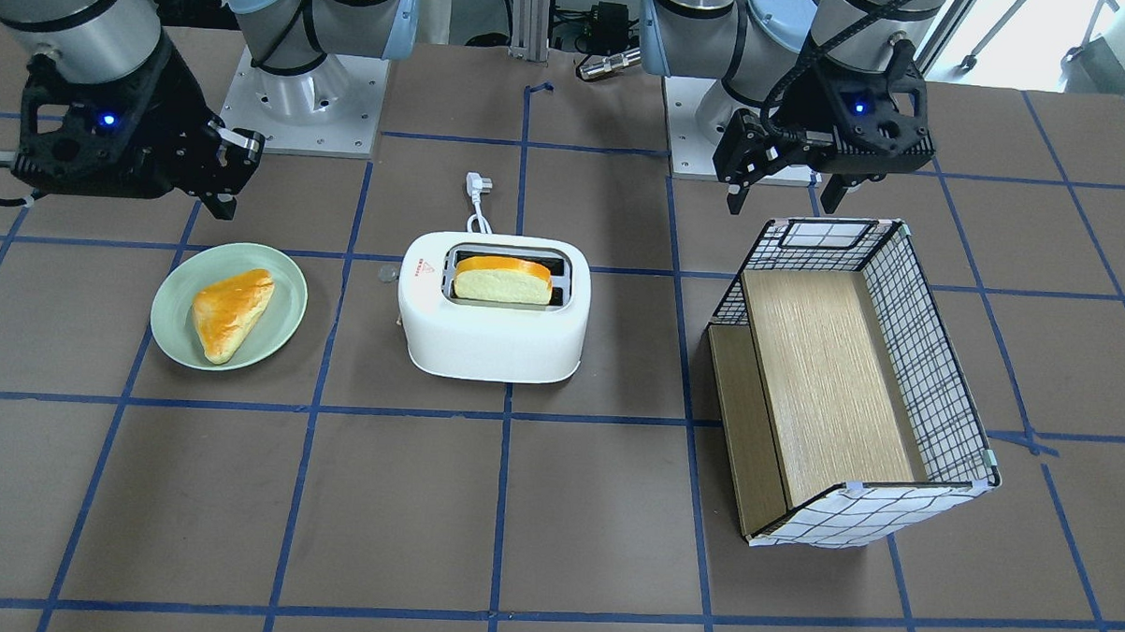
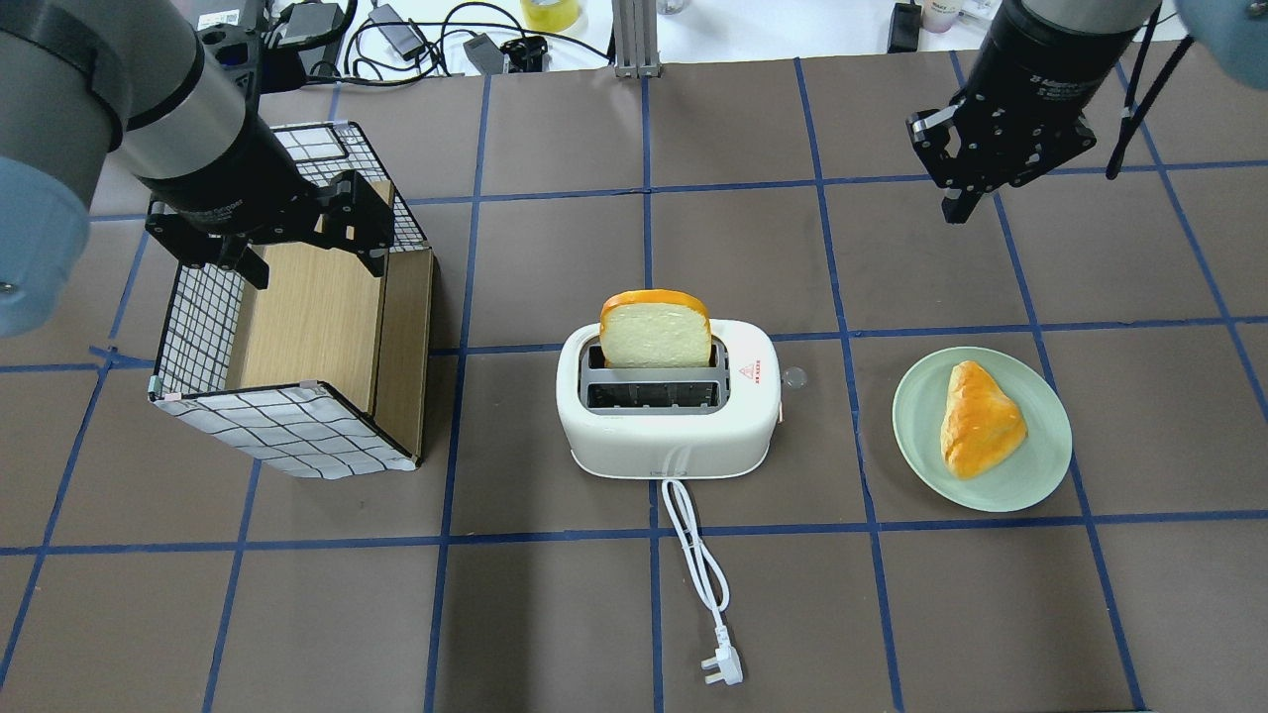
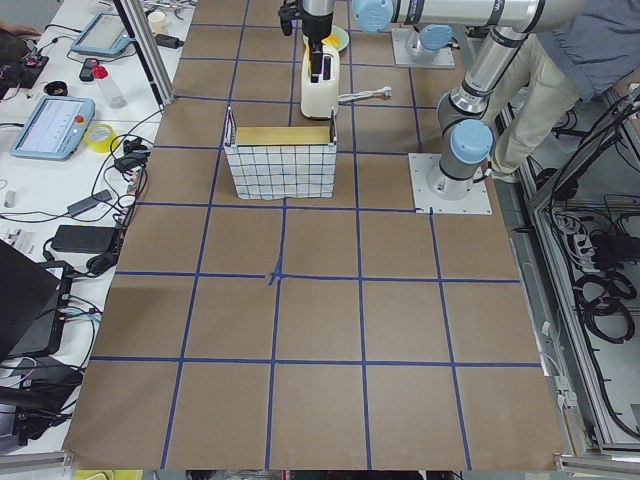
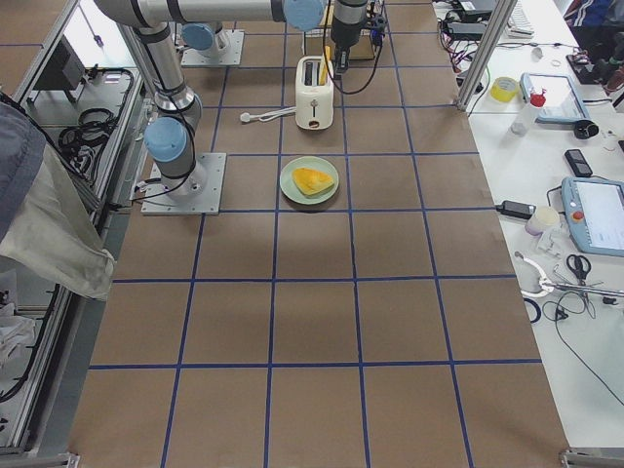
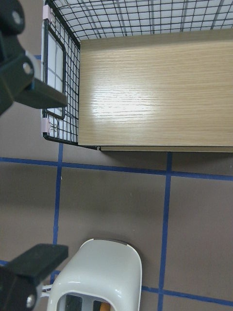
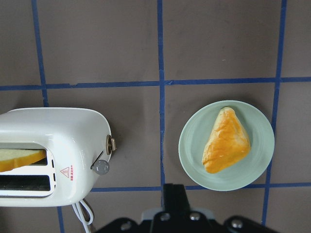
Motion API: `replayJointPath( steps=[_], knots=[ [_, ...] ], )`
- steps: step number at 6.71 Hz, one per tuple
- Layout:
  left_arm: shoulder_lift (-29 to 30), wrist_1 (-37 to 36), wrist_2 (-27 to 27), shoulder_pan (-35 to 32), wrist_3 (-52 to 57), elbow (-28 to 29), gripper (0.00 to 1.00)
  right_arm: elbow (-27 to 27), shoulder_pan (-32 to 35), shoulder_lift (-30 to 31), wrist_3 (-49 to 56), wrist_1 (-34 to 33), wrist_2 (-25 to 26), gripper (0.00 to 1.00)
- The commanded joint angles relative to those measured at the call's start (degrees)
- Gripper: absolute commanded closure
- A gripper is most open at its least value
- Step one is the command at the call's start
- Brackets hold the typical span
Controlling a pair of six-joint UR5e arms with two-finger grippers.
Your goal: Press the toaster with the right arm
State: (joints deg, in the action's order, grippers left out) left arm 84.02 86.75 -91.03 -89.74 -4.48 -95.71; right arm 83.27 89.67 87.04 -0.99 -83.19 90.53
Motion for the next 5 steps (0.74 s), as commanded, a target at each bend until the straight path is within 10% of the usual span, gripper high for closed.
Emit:
replayJointPath(
  steps=[1, 2, 5],
  knots=[
    [0.1, 0.0, 0.0, 0.0, 0.0, 0.0, 0.0, 0.2, 4.0, -0.6, -4.6, -4.5, 3.0, 0.49],
    [0.0, 0.0, 0.0, 0.0, 0.0, 0.0, 0.0, 1.3, 4.0, -0.7, -4.1, -9.9, 3.0, 0.03],
    [0.0, 0.0, 0.0, 0.0, 0.0, 0.0, 0.0, 2.3, 4.0, -0.8, -4.2, -13.0, 2.1, 0.0]
  ],
)
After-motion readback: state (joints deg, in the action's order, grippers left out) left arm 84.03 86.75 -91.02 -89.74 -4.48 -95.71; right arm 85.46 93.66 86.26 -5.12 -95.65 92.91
